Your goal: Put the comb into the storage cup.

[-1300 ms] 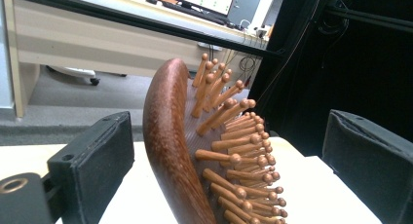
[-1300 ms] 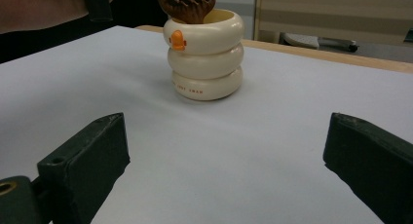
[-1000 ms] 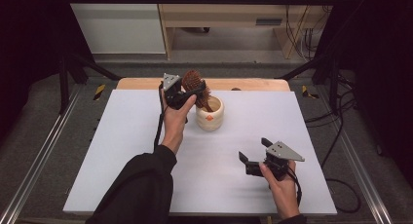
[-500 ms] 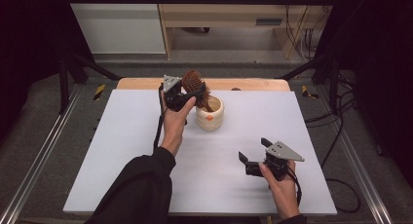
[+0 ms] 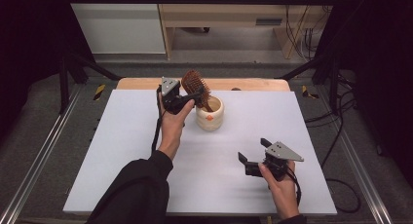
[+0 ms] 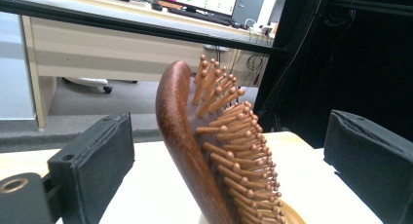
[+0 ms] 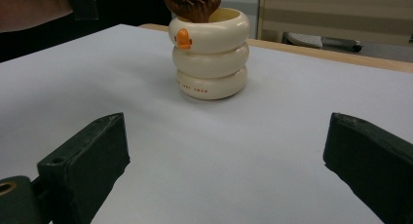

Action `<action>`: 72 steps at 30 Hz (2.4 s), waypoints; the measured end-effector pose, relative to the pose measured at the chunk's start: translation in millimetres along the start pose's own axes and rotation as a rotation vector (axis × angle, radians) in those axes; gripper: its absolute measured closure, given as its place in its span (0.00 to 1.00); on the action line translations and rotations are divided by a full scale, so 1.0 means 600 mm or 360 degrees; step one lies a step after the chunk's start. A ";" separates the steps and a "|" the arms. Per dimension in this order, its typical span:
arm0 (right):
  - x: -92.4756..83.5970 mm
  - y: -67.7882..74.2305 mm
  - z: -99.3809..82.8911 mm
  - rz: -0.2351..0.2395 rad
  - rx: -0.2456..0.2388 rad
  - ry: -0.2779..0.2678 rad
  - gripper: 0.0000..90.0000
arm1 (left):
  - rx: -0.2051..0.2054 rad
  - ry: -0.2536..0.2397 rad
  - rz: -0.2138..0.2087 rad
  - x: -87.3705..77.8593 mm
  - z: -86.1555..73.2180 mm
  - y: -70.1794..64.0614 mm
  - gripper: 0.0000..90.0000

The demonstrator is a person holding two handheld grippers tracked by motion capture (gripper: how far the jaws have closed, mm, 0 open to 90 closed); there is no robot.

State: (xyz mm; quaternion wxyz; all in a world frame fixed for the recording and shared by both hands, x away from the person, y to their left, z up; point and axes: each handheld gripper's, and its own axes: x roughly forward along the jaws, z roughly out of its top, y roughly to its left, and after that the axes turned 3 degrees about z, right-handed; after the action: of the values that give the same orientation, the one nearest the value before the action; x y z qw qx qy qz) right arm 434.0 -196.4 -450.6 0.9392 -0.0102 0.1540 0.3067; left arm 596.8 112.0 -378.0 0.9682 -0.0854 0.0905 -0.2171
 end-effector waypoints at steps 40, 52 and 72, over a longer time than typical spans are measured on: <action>-0.002 0.001 0.002 0.0006 -0.0008 -0.0008 0.03 | 0.0054 0.0001 -0.0023 -0.029 -0.003 -0.010 0.04; -0.001 0.001 0.001 0.0005 -0.0010 -0.0005 0.03 | 0.0093 0.0033 -0.0032 -0.038 -0.012 -0.015 0.04; -0.003 0.003 0.002 0.0008 -0.0007 -0.0008 0.03 | 0.0200 0.0094 -0.0036 -0.084 -0.014 -0.023 0.04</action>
State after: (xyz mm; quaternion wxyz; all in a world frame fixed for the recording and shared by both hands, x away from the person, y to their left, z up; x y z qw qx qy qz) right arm 432.3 -195.9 -448.8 0.9388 -0.0111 0.1510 0.3095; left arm 544.3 120.4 -376.5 0.9660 -0.0190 0.1042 -0.2357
